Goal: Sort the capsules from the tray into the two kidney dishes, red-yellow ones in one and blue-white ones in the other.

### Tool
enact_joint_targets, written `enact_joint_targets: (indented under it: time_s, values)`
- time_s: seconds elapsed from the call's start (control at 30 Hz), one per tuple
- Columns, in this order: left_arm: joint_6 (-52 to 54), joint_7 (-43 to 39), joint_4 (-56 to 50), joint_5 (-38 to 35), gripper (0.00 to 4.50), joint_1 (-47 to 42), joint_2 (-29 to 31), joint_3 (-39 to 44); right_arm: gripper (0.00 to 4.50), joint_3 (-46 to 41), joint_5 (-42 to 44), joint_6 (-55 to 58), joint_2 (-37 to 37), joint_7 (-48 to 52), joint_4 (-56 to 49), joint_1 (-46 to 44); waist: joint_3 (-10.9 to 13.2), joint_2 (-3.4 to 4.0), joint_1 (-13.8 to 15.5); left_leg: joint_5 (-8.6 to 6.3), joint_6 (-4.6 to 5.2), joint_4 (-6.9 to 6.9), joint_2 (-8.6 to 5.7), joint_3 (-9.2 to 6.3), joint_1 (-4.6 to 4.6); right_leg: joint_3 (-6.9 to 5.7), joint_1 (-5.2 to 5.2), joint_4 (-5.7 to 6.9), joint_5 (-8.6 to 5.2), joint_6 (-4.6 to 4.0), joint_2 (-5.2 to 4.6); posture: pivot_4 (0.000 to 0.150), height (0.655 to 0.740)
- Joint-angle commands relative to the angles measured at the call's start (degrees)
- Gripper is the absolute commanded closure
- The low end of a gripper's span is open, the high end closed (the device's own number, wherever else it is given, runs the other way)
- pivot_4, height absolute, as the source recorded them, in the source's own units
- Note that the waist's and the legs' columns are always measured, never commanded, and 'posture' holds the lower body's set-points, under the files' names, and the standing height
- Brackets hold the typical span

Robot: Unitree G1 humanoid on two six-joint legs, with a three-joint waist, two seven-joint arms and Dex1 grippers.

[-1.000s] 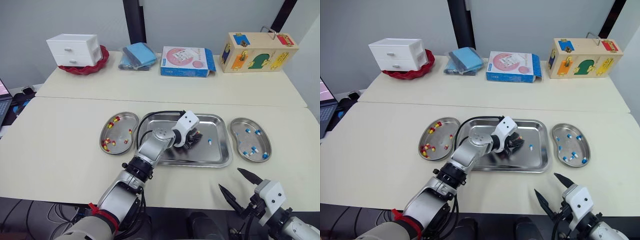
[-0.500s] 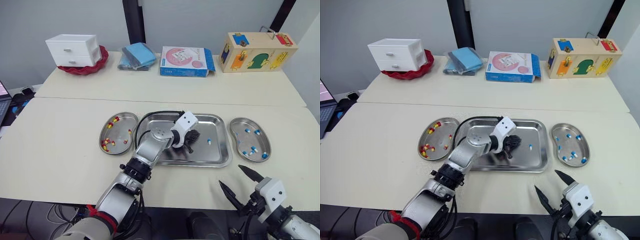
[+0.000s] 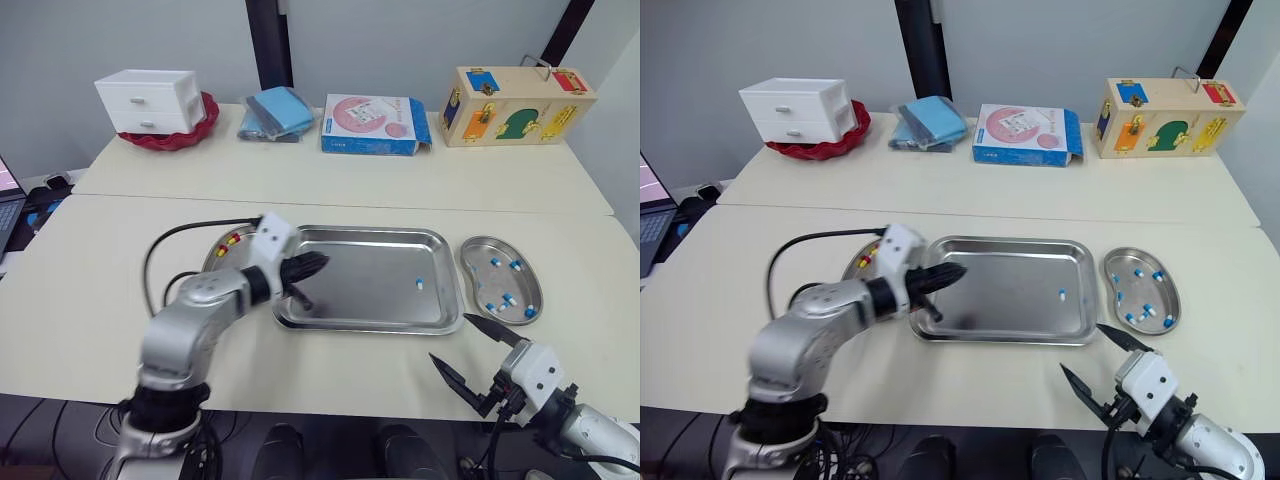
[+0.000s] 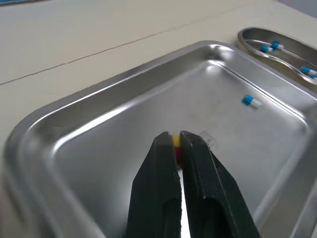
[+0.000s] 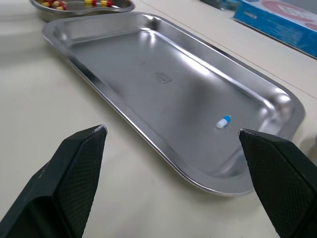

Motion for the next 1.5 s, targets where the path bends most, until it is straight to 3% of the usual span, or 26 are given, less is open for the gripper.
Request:
enact_joint_targets:
  time_s: [0.03, 0.27, 0.5, 0.53, 0.6, 0.97, 1.37, 1.5]
  values:
    - [0.1, 1.5, -4.0, -2.7, 4.48, 4.7, 2.0, 7.7, 0.00, 2.8, 1.8, -1.3, -1.9, 4.3, 0.5, -2.9, 0.0, 0.00, 0.0, 0.00, 0.00, -0.01, 0.01, -0.01, 0.03, 0.00, 0.02, 0.00, 0.00, 0.00, 0.00, 0.150, 0.7400]
    - [-2.9, 4.8, -4.7, -3.0, 4.48, 13.2, 4.9, 16.7, 0.00, 9.1, 3.0, 0.1, -2.9, 9.0, 3.3, -13.4, 0.1, -0.13, 0.0, 0.00, 0.00, 0.00, 0.00, -0.01, 0.04, 0.00, 0.04, -0.02, 0.00, -0.01, -0.02, 0.150, 0.7400]
    - [-9.6, 8.3, -1.9, -3.3, 4.48, 13.6, 3.4, 18.5, 0.00, 12.1, 2.7, 1.0, -2.3, 9.1, 6.1, -19.4, 0.1, -0.17, 0.2, -0.01, 0.00, 0.00, 0.00, -0.05, -0.01, -0.07, 0.03, -0.04, 0.00, -0.01, -0.03, 0.150, 0.7400]
    - [-10.6, 9.2, -1.5, -2.8, 4.08, 13.5, 3.5, 18.8, 0.00, 12.2, 2.7, 1.2, -2.3, 9.1, 6.1, -19.6, 0.1, -0.17, 0.2, 0.00, 0.00, 0.00, 0.00, -0.05, -0.01, -0.07, 0.02, -0.04, 0.01, -0.01, -0.03, 0.150, 0.7400]
    - [-12.6, 9.8, -1.0, -2.5, 3.72, 13.4, 3.7, 18.9, 0.00, 12.4, 2.8, 1.4, -2.2, 8.9, 6.1, -19.9, 0.1, -0.17, 0.1, 0.00, 0.00, 0.00, 0.00, -0.05, 0.00, -0.07, 0.02, -0.03, 0.01, -0.01, -0.03, 0.150, 0.7400]
    - [-18.5, 9.7, 1.1, -1.5, 0.15, 14.2, 5.8, 16.1, 0.00, 12.0, 3.1, 2.6, -2.3, 7.7, 5.3, -19.4, 0.1, -0.17, 0.0, 0.00, 0.00, -0.01, 0.00, -0.04, 0.00, -0.06, 0.01, -0.03, 0.01, -0.01, -0.03, 0.150, 0.7400]
    - [-25.9, 4.5, 5.4, 3.0, 0.07, 16.0, 12.2, 9.0, 0.00, 11.7, 3.1, 3.6, -2.5, 6.5, 4.5, -19.0, 0.1, -0.17, 0.0, -0.01, 0.00, -0.03, 0.01, -0.03, 0.00, -0.05, -0.02, -0.03, 0.01, -0.01, -0.02, 0.150, 0.7400]
    - [-36.6, 0.5, 8.5, 7.9, 0.07, 16.9, 15.8, 5.8, 0.00, 11.6, 3.0, 3.6, -2.6, 6.4, 4.3, -18.7, 0.1, -0.15, 0.0, -0.01, 0.00, -0.05, 0.01, -0.02, 0.00, -0.05, -0.04, -0.04, 0.00, -0.01, -0.02, 0.150, 0.7400]
